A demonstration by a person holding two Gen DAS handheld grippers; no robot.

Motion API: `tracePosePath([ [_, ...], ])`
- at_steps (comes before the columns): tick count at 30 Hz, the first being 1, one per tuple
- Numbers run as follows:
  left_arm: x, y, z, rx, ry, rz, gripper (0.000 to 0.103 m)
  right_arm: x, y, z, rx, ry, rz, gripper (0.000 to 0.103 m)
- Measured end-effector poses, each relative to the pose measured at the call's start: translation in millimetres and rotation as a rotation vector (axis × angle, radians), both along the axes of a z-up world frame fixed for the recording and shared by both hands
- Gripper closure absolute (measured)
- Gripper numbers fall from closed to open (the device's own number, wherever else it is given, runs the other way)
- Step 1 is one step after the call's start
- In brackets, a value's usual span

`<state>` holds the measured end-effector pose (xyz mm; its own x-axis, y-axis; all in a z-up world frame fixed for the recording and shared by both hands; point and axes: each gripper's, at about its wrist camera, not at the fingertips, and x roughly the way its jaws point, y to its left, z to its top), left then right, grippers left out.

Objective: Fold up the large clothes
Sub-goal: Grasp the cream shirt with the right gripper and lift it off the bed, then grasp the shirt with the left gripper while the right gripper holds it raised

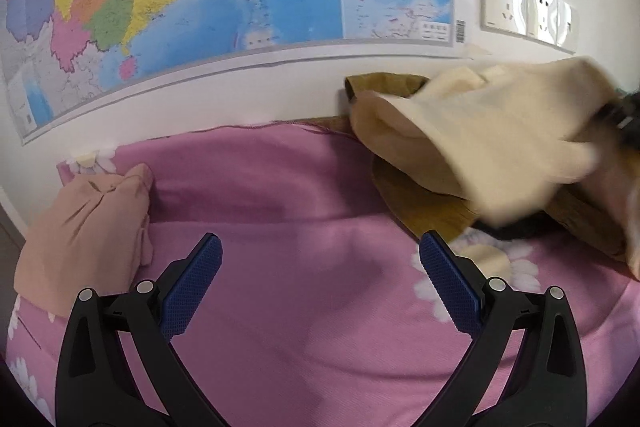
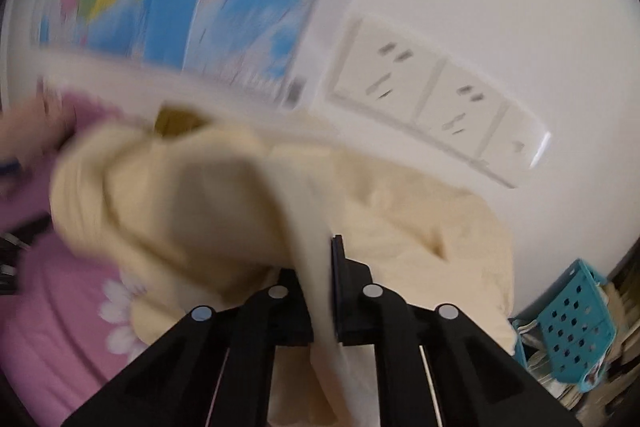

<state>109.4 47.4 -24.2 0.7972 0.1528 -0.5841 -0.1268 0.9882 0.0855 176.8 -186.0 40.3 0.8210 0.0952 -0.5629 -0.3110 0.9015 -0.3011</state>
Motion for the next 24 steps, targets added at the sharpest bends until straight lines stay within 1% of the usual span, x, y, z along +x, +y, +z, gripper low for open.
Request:
tracePosePath([
  [1, 3, 1, 0, -0.004, -0.010, -0.014, 0.005, -2, -9, 11, 0.036, -0.003, -0.007, 0.098],
  [4, 14, -5, 2, 0.002, -0.043, -0.089, 0.005, -5, -58, 59, 0.218, -0.017, -0.064, 0.098],
  [5, 16, -9, 3, 0.001, -0.051, -0.113, 0.005, -6, -72, 72, 0.263, -0.027, -0.080, 0.098],
  [7, 19, -22, 7, -0.001, -0.081, -0.197, 0.005, -11, -103, 99, 0.355, -0.058, -0.105, 0.098],
  [9, 21, -38, 12, 0.020, -0.130, -0.268, 0.005, -16, -128, 121, 0.415, -0.088, -0.126, 0.099],
  [10, 23, -48, 16, 0.012, -0.152, -0.320, 0.005, -20, -140, 133, 0.442, -0.107, -0.135, 0.099],
  [12, 32, -68, 28, 0.000, -0.190, -0.408, 0.005, -27, -157, 149, 0.480, -0.138, -0.133, 0.099],
  [13, 36, -77, 34, -0.007, -0.213, -0.434, 0.005, -30, -163, 157, 0.492, -0.151, -0.132, 0.099],
  [15, 46, -96, 51, -0.046, -0.250, -0.515, 0.005, -38, -170, 177, 0.512, -0.185, -0.112, 0.099],
  [16, 49, -104, 56, -0.053, -0.270, -0.520, 0.005, -46, -172, 190, 0.516, -0.210, -0.098, 0.099],
  [17, 54, -111, 63, -0.068, -0.289, -0.550, 0.005, -50, -174, 197, 0.518, -0.222, -0.088, 0.099],
  [19, 64, -125, 74, -0.121, -0.297, -0.623, 0.005, -61, -176, 216, 0.531, -0.250, -0.070, 0.099],
  [20, 67, -132, 79, -0.146, -0.307, -0.657, 0.005, -66, -175, 221, 0.531, -0.260, -0.065, 0.099],
  [21, 70, -138, 82, -0.163, -0.322, -0.677, 0.005, -72, -174, 229, 0.521, -0.278, -0.061, 0.099],
  [22, 74, -145, 83, -0.175, -0.331, -0.676, 0.005, -76, -176, 235, 0.526, -0.283, -0.049, 0.099],
  [24, 86, -157, 86, -0.225, -0.323, -0.694, 0.006, -79, -179, 241, 0.543, -0.284, -0.039, 0.099],
])
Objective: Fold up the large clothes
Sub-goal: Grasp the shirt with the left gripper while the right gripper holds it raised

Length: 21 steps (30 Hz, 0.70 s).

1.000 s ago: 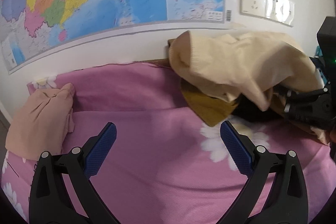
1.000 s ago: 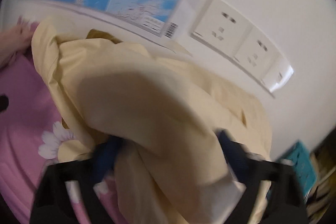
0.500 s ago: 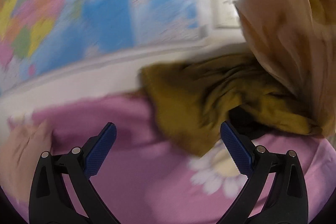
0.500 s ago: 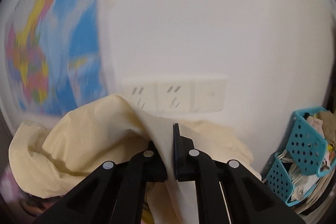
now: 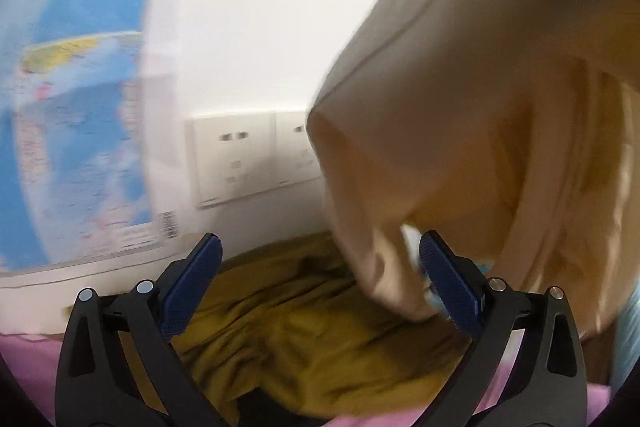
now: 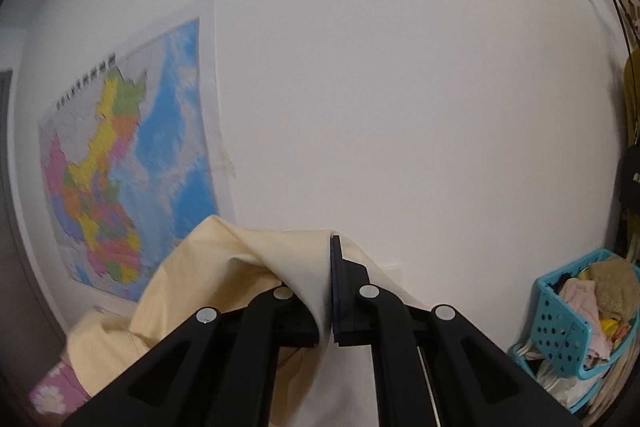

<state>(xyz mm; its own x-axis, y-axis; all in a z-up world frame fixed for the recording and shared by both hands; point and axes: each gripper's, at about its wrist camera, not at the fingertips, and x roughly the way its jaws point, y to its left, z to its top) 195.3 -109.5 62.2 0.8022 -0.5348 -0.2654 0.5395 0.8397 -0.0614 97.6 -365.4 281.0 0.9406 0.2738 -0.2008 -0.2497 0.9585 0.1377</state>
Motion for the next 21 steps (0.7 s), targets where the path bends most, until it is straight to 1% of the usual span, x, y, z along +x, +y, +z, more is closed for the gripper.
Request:
tracePosePath([
  [1, 7, -6, 1, -0.031, 0.020, -0.006, 0.012, -4, 0, 3, -0.010, -0.007, -0.009, 0.099],
  [2, 14, -13, 3, -0.050, 0.047, -0.028, 0.045, -8, -3, 5, -0.008, -0.012, -0.018, 0.099],
  [3, 20, -19, 3, -0.045, 0.076, -0.038, 0.090, -12, -7, 7, -0.001, -0.010, -0.020, 0.099],
  [4, 25, -26, 5, -0.033, 0.112, -0.045, 0.100, -17, -11, 7, 0.000, -0.011, -0.031, 0.099],
  [5, 25, -30, 9, -0.036, 0.122, -0.064, 0.100, -20, -13, 8, 0.008, -0.010, -0.036, 0.099],
  [6, 21, -31, 14, -0.042, 0.106, -0.072, 0.101, -24, -16, 9, 0.016, -0.007, -0.036, 0.099],
  [9, -10, -34, 43, -0.019, 0.021, -0.085, 0.101, -50, -25, 24, 0.028, -0.040, -0.041, 0.099],
  [10, -28, -32, 57, -0.016, -0.031, -0.081, 0.101, -58, -25, 30, 0.032, -0.054, -0.037, 0.099],
  [11, -45, -27, 72, -0.018, -0.073, -0.076, 0.101, -73, -26, 40, 0.036, -0.079, -0.031, 0.099],
  [13, -73, -14, 99, -0.039, -0.121, -0.068, 0.101, -100, -24, 56, 0.037, -0.123, -0.017, 0.099],
  [15, -107, 7, 129, -0.070, -0.203, -0.023, 0.101, -135, -20, 76, 0.031, -0.177, 0.003, 0.099],
  [17, -136, 35, 154, -0.115, -0.252, 0.005, 0.101, -164, -15, 93, 0.030, -0.221, 0.017, 0.099],
  [18, -145, 46, 162, -0.129, -0.268, 0.020, 0.101, -179, -12, 101, 0.024, -0.243, 0.026, 0.099],
  [19, -165, 64, 176, -0.144, -0.300, 0.062, 0.101, -193, -10, 107, 0.022, -0.261, 0.038, 0.099],
  [21, -201, 95, 193, -0.159, -0.351, 0.103, 0.101, -221, -4, 117, 0.020, -0.289, 0.077, 0.099],
])
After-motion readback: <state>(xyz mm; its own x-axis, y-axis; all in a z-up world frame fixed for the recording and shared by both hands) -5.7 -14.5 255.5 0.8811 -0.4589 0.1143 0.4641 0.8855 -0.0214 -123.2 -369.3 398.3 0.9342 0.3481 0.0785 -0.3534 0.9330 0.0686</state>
